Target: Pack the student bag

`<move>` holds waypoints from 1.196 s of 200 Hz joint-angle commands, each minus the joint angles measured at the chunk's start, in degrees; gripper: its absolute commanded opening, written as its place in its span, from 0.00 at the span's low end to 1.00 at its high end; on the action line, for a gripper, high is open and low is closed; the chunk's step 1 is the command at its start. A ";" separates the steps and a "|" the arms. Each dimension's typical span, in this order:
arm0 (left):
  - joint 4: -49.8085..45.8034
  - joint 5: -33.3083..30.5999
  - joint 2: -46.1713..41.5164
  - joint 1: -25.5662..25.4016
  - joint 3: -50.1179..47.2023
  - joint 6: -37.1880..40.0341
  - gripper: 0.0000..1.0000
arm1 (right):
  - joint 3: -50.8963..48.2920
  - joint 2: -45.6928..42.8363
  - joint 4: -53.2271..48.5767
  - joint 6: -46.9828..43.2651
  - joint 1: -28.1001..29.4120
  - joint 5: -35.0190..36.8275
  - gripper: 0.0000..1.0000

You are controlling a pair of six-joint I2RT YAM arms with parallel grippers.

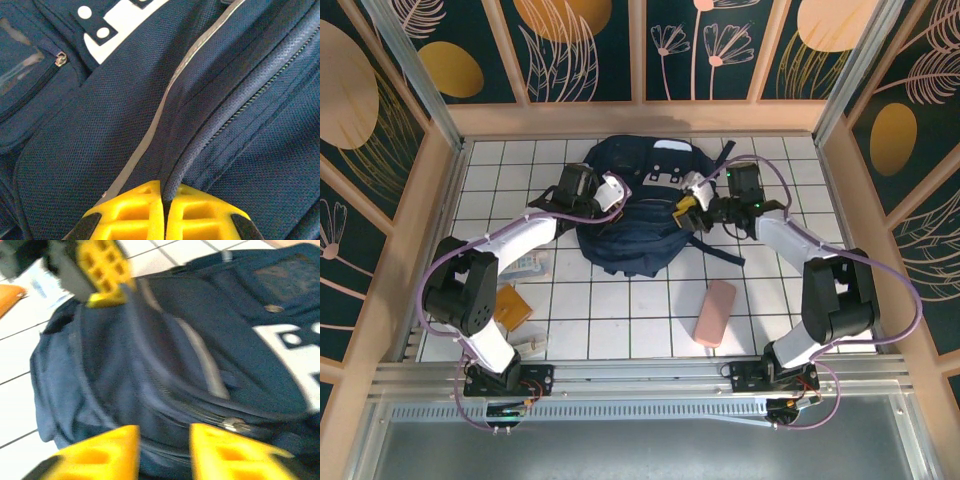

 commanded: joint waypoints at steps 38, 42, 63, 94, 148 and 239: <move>2.02 4.04 -1.16 0.16 0.83 2.62 0.00 | 12.51 8.50 -7.57 7.70 -5.78 -2.01 0.57; 2.09 4.02 -1.25 0.11 0.76 2.62 0.00 | 13.73 9.58 -9.56 6.82 -5.69 -1.94 0.57; 2.23 4.78 -1.27 0.10 0.65 2.79 0.00 | 20.39 14.75 -18.39 3.51 -5.39 -2.61 0.60; 1.23 4.76 -0.78 0.13 1.45 3.09 0.00 | 31.87 23.07 -33.04 0.48 -5.57 -4.27 0.59; 1.14 4.47 -1.42 0.10 1.10 3.26 0.00 | 38.62 30.16 -41.92 1.26 -5.31 -3.92 0.53; 1.32 4.37 -0.54 0.09 1.96 2.47 0.00 | 37.87 30.68 -44.14 -3.37 -4.54 -5.41 0.38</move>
